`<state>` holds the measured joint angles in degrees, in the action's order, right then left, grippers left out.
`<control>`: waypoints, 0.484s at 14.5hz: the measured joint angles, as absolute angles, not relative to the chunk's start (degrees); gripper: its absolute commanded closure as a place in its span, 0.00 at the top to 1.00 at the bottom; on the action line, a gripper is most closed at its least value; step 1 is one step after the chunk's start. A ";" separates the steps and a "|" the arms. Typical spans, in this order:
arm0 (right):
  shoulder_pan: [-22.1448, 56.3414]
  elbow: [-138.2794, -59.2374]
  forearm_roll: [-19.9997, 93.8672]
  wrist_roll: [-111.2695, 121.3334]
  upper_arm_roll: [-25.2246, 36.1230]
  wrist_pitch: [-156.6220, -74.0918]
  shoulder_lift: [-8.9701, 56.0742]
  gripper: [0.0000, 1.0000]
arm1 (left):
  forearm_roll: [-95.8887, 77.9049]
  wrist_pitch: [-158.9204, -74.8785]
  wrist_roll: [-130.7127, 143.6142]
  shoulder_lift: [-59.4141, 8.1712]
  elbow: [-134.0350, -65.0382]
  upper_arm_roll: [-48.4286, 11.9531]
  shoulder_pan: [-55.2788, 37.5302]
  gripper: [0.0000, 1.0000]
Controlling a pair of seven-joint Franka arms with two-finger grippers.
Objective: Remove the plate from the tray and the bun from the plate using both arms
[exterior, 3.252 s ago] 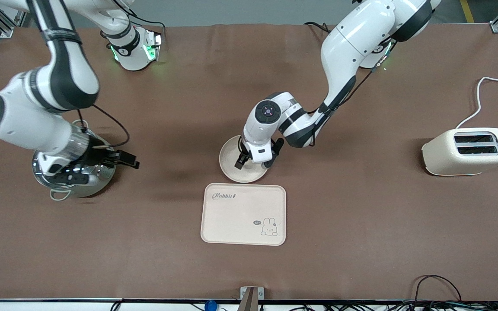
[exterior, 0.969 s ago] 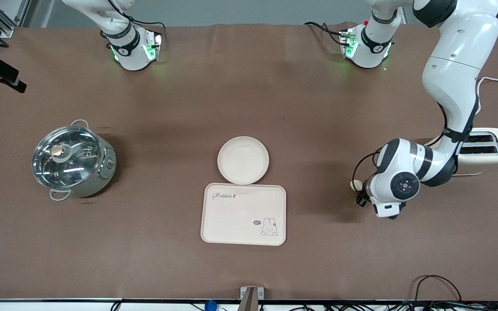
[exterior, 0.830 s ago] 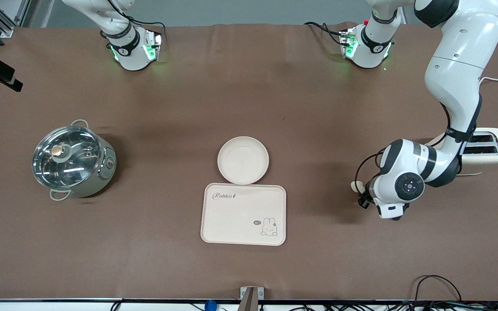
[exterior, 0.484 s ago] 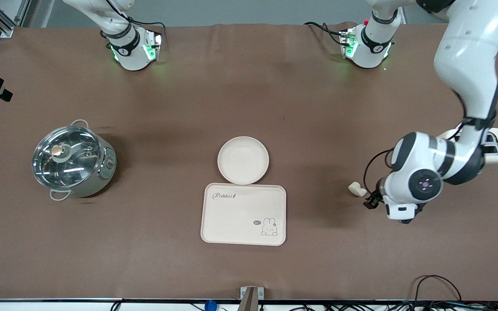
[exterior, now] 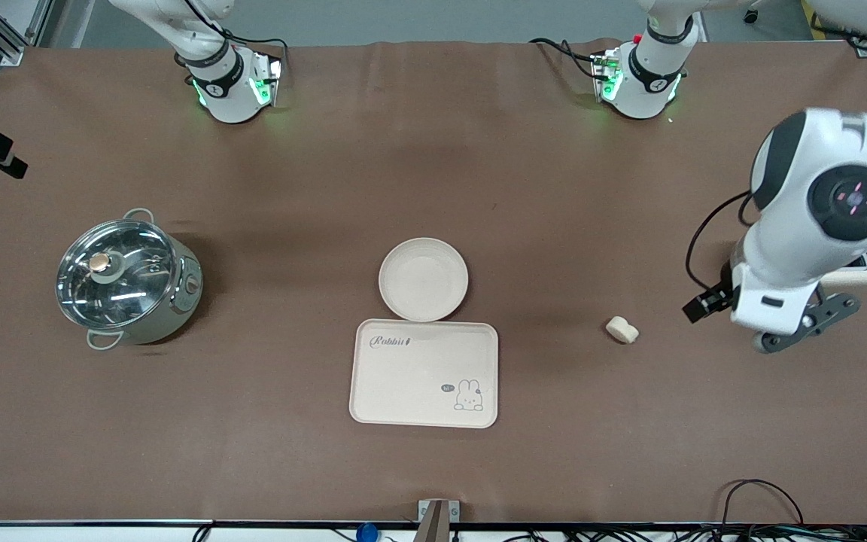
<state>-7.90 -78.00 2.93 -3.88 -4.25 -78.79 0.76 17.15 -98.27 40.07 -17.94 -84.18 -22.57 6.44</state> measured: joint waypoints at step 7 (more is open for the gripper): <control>-8.01 -80.14 0.83 -3.88 -4.09 -78.94 0.99 1.00 | 10.32 -91.29 18.30 -6.46 -84.31 -22.55 9.48 1.00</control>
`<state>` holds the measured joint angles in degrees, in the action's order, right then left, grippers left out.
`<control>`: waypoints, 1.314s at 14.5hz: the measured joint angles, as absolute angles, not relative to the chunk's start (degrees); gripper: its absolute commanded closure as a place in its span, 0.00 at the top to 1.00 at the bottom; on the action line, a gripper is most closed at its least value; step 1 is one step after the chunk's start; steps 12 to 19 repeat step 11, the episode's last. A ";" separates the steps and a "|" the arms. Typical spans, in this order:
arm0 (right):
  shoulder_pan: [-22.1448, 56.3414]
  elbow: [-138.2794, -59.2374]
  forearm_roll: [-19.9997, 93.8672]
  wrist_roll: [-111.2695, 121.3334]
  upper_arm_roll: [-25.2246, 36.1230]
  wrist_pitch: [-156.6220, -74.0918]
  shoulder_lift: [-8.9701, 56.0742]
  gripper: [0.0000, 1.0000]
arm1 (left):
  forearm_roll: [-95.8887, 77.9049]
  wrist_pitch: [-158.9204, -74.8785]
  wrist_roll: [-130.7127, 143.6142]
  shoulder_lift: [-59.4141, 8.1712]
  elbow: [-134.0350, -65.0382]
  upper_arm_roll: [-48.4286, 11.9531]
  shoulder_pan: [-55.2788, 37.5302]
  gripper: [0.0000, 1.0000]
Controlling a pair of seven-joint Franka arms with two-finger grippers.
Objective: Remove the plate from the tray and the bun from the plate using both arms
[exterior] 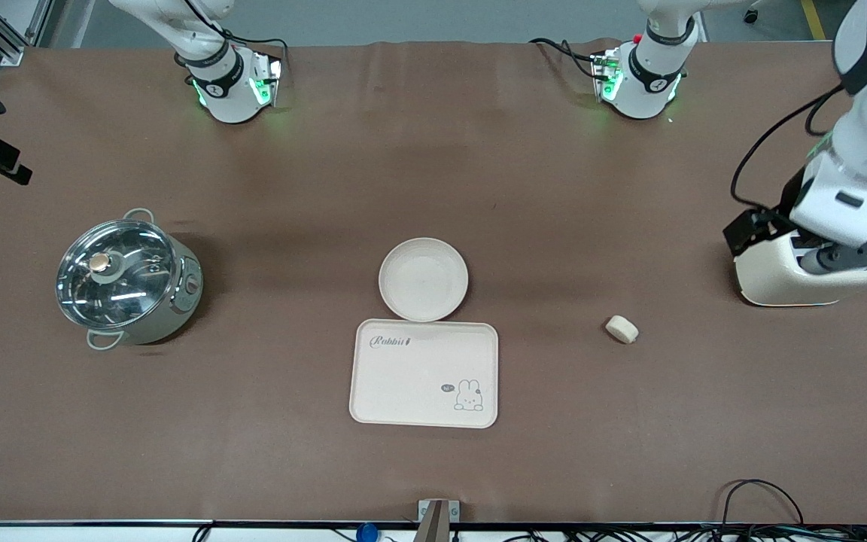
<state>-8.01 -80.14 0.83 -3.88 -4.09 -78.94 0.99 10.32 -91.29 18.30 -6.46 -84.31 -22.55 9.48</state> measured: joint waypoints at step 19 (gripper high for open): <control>-8.05 -80.32 0.78 -3.88 -4.00 -79.79 0.99 1.00 | 1.45 -88.97 6.70 6.55 -95.19 -5.87 -1.98 1.00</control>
